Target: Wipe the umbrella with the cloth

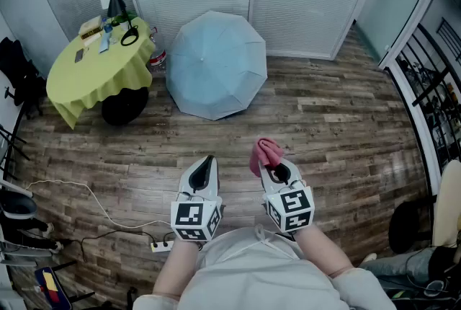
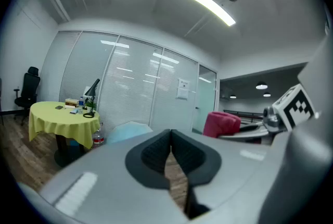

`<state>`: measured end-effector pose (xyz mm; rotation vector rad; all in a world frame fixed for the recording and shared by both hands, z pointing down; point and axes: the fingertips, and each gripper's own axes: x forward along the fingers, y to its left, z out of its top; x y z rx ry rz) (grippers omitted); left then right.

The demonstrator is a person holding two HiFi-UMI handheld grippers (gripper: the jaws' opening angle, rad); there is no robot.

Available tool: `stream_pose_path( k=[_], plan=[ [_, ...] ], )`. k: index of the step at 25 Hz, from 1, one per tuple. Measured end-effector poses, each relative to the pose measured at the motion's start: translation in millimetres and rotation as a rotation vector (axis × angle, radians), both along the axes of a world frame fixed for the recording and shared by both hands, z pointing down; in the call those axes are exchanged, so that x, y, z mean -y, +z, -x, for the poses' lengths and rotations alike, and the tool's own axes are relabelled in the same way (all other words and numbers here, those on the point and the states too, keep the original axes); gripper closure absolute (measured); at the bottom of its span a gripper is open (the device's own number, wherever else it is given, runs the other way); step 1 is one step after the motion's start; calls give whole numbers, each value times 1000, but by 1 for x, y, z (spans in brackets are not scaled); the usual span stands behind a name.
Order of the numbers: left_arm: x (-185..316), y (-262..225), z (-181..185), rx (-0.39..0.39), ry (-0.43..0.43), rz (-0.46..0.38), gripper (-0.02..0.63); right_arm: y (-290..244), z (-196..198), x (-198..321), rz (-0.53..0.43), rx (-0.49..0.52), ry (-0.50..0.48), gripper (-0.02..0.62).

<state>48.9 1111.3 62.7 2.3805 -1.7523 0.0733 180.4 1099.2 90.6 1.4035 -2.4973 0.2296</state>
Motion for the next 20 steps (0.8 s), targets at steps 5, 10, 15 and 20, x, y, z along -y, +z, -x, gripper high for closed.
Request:
stream_pose_path(
  k=[5, 10, 15, 20],
  plan=[
    [12, 4, 11, -1, 6, -1, 598, 1, 11, 13, -6, 4, 5, 545],
    [17, 8, 17, -5, 4, 14, 598, 6, 18, 20, 13, 5, 4, 545],
    [27, 18, 31, -22, -18, 44, 598, 14, 28, 33, 53, 33, 13, 545],
    [47, 36, 35, -28, -38, 82, 598, 29, 32, 55, 85, 40, -16, 543]
  ],
)
